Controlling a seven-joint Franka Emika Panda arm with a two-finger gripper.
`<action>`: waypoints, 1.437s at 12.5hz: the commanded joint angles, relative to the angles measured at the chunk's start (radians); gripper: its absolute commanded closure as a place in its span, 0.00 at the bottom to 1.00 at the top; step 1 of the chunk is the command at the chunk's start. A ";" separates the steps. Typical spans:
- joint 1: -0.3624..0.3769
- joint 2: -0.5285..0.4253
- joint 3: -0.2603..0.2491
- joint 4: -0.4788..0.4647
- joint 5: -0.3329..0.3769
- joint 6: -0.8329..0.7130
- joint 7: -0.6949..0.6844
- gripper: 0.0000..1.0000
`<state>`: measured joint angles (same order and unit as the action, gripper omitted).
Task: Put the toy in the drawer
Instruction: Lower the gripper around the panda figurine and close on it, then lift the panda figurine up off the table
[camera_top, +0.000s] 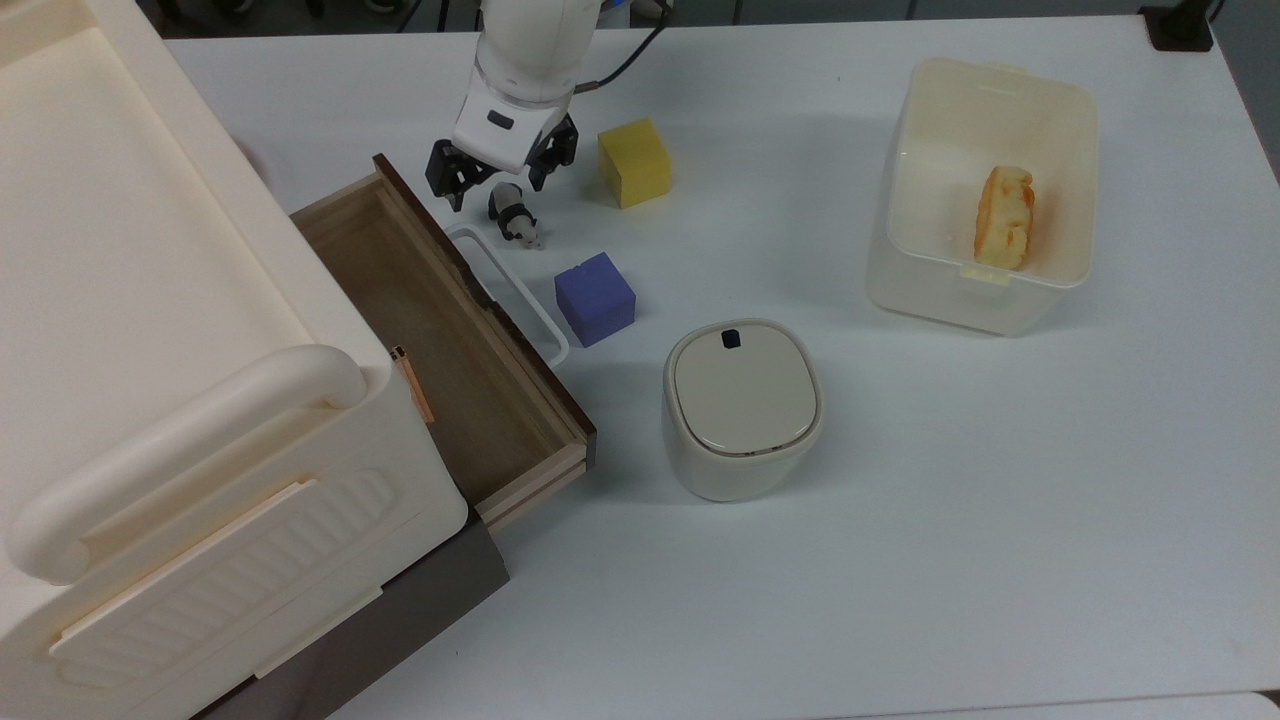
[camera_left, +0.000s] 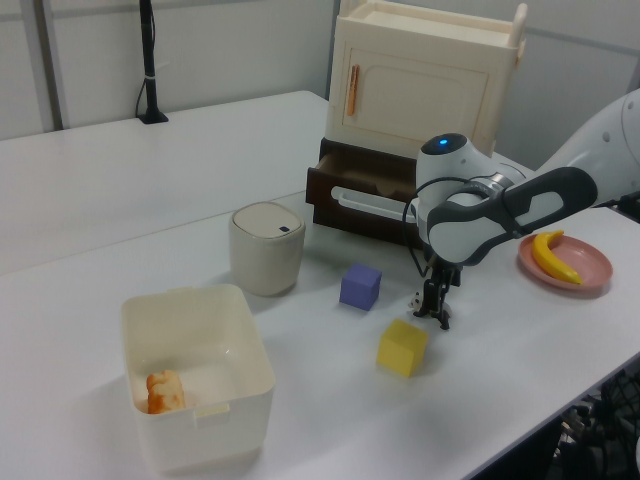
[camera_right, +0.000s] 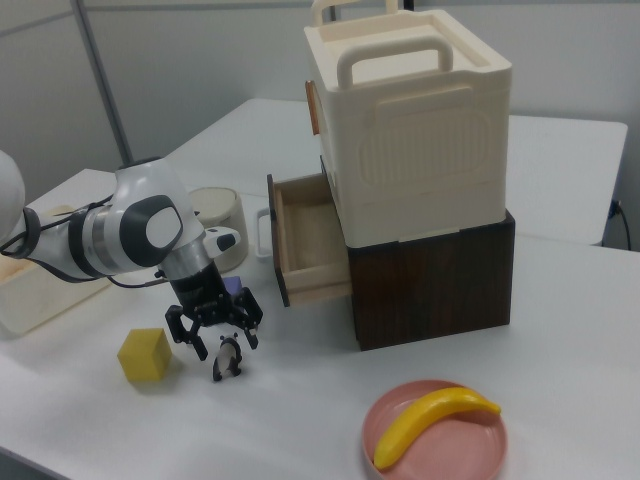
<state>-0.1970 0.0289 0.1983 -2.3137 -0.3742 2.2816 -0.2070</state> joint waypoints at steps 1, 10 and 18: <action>0.019 0.040 0.000 0.037 0.001 0.018 0.055 0.00; 0.021 0.059 0.006 0.037 0.000 0.018 0.060 0.50; 0.033 0.051 0.021 0.037 0.000 0.010 0.080 1.00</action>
<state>-0.1869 0.0880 0.2108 -2.2756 -0.3741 2.2817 -0.1678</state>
